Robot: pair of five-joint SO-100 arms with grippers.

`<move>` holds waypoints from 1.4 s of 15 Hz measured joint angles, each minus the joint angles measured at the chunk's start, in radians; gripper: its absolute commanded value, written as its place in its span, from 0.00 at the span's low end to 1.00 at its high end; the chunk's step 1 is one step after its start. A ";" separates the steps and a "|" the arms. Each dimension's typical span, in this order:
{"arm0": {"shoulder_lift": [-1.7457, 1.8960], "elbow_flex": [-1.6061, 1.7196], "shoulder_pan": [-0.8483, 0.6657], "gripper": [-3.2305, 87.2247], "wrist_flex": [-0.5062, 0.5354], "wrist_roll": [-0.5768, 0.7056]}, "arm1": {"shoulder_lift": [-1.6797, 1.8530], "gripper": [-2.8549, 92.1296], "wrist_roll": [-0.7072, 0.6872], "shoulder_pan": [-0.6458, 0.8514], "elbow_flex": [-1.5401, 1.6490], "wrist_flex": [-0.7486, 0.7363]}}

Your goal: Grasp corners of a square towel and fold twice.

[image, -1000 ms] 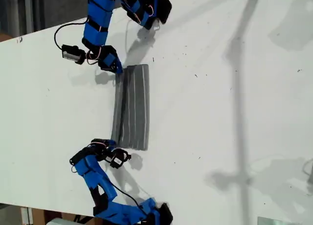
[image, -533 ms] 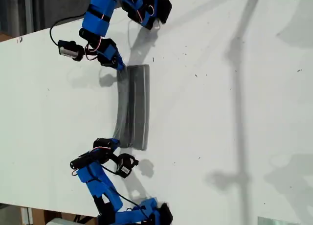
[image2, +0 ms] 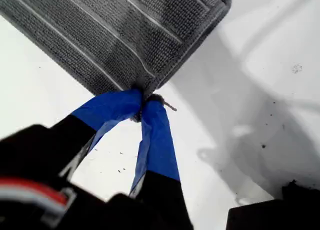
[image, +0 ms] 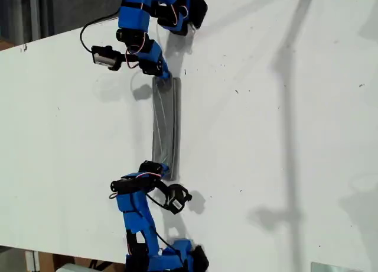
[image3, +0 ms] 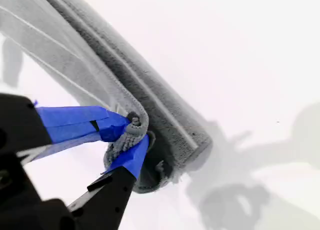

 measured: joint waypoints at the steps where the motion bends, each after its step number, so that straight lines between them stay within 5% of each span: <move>1: -0.005 0.034 -0.009 0.27 -0.005 -0.003 | 0.029 0.27 0.006 -0.011 0.018 -0.005; 2: -0.014 0.064 -0.029 0.38 -0.005 0.002 | 0.043 0.35 0.012 -0.018 0.028 0.003; 4: -0.015 0.094 -0.092 0.39 -0.003 0.009 | 0.046 0.38 0.012 -0.020 0.028 0.008; 14: 0.772 0.561 -0.310 0.32 0.038 0.086 | -0.005 0.39 -0.101 0.156 0.066 -0.040; 19: 0.927 0.644 -0.307 0.30 0.035 0.055 | -0.488 0.41 -0.127 0.173 -0.048 -0.206; 21: 0.988 0.686 -0.293 0.30 0.038 0.040 | -0.672 0.17 -0.115 0.138 -0.163 -0.204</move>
